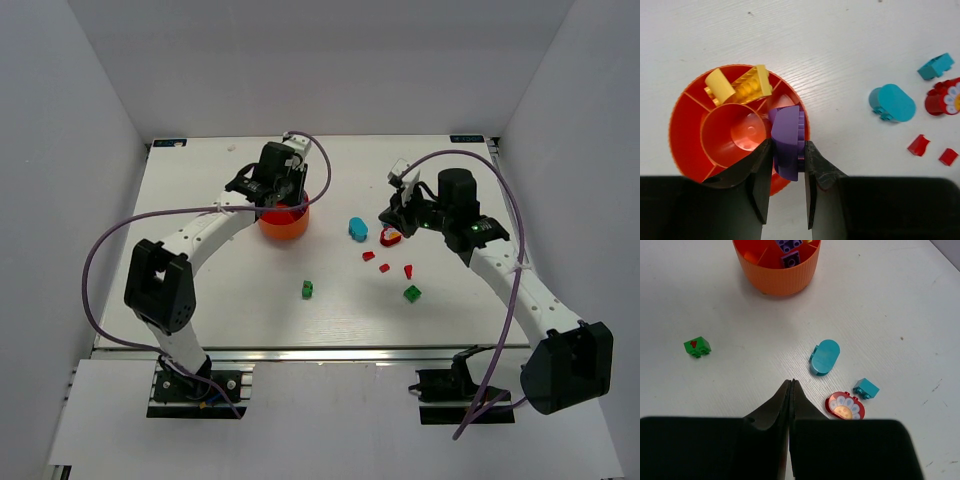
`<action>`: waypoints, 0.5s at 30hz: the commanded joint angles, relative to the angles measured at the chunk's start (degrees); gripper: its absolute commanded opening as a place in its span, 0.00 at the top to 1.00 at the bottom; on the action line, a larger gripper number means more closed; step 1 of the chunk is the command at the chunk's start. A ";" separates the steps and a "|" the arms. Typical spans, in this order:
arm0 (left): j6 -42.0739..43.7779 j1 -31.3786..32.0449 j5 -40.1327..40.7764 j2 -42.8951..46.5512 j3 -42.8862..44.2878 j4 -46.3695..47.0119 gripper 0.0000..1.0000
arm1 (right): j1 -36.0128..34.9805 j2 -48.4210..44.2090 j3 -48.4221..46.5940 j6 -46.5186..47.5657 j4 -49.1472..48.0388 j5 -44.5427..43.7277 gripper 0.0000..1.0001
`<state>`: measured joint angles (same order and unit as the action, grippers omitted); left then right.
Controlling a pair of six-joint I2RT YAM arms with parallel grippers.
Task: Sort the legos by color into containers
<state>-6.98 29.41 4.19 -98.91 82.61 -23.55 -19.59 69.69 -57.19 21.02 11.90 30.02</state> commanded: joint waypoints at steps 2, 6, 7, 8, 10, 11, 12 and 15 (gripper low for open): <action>3.20 1.09 6.36 -0.49 3.35 -1.23 1.00 | 0.79 -1.31 0.85 -0.80 -2.06 2.85 1.00; 3.82 1.62 5.84 -1.63 3.44 -1.15 1.00 | 1.22 -1.31 0.94 -0.89 -2.06 3.20 1.00; 3.82 1.62 5.75 -2.07 3.52 -1.32 1.00 | 1.31 -1.22 0.94 -0.98 -2.06 3.38 1.00; 3.73 1.62 5.57 -2.33 3.70 -1.32 1.00 | 1.40 -1.22 0.94 -0.98 -2.06 3.46 1.00; 3.82 2.14 5.22 -2.86 4.14 -1.67 1.00 | 1.49 -1.22 1.03 -1.06 -2.06 3.73 1.00; 3.82 2.14 5.22 -3.30 4.49 -1.67 1.00 | 1.75 -1.31 1.03 -1.06 -2.06 3.73 1.00; 3.82 2.14 5.13 -3.48 4.75 -1.93 1.00 | 1.75 -1.31 1.11 -1.06 -2.06 3.82 1.00; 3.82 2.67 5.57 -4.18 5.37 -2.64 0.91 | 1.84 -1.31 1.11 -0.98 -2.14 4.08 1.00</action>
<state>-3.77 31.42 8.73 -103.96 85.23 -25.41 -18.04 69.69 -56.31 20.58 11.81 32.62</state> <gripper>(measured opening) 0.382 0.013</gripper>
